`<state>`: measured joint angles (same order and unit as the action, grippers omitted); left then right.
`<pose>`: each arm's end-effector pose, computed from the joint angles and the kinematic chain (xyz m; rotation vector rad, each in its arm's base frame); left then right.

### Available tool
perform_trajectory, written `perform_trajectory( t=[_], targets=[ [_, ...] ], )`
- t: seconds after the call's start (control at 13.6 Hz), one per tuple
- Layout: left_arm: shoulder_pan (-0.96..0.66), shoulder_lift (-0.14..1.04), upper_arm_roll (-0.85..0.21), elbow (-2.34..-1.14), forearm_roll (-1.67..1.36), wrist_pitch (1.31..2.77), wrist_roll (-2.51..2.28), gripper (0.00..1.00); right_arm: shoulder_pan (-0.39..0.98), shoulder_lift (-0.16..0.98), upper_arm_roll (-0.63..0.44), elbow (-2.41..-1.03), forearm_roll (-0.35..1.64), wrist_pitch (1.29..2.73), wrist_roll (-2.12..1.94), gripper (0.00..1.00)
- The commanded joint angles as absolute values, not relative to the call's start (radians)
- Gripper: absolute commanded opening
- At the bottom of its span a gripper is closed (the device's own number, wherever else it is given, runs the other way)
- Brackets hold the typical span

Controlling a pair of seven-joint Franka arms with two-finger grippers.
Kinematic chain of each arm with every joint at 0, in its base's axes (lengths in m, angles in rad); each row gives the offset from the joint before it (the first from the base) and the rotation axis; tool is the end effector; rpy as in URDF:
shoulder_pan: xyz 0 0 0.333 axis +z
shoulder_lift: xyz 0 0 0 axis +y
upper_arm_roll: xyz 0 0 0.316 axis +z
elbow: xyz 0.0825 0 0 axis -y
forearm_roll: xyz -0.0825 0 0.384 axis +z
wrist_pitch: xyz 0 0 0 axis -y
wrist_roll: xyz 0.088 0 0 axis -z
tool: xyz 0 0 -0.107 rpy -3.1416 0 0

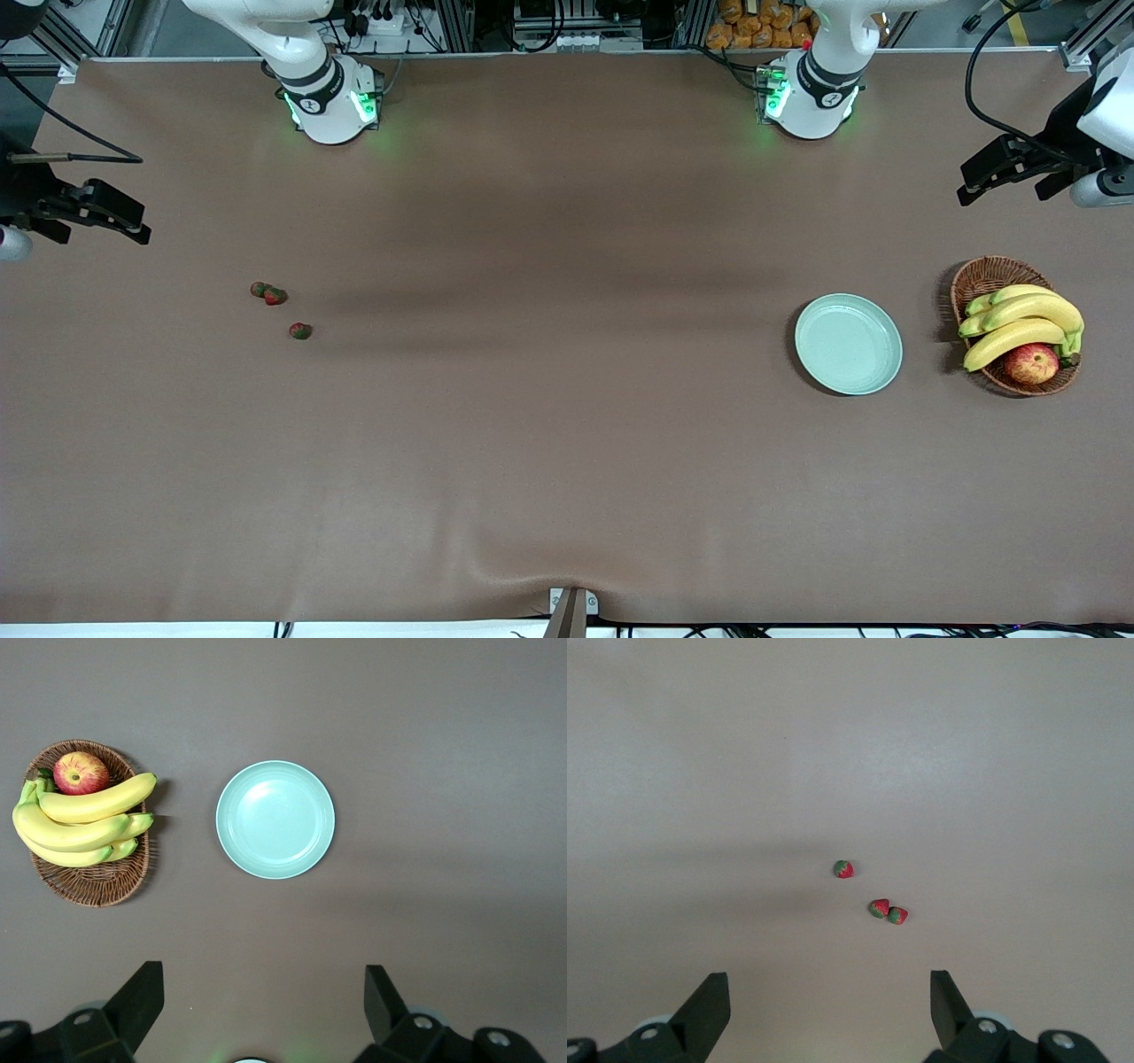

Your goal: Collect all strawberries into plate

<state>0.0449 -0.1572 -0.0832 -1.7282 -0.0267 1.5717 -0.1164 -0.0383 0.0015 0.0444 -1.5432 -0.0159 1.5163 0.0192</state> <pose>0.5037 -0.0256 0.6332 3.1255 0.1237 -0.0014 0.5496 0.0016 0.6319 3.1250 -0.0215 -0.0441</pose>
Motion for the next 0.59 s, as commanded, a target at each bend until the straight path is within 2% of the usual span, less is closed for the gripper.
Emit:
perform_trajectory(
  t=[0.0, 0.29, 0.52],
  targets=[
    [0.052, -0.146, -0.084, -1.701, -0.043, 1.551, -0.101, 1.0, -0.038, -0.026, 0.052, -1.571, -0.029, 1.526, 0.04, 1.0],
    [0.049, -0.095, -0.086, -1.631, -0.02, 1.511, -0.106, 1.0, -0.043, -0.026, 0.051, -1.578, -0.029, 1.519, 0.038, 1.0],
    [0.046, -0.095, -0.087, -1.643, -0.021, 1.505, -0.06, 1.0, -0.051, -0.005, 0.048, -1.583, -0.029, 1.529, 0.04, 1.0]
  ],
)
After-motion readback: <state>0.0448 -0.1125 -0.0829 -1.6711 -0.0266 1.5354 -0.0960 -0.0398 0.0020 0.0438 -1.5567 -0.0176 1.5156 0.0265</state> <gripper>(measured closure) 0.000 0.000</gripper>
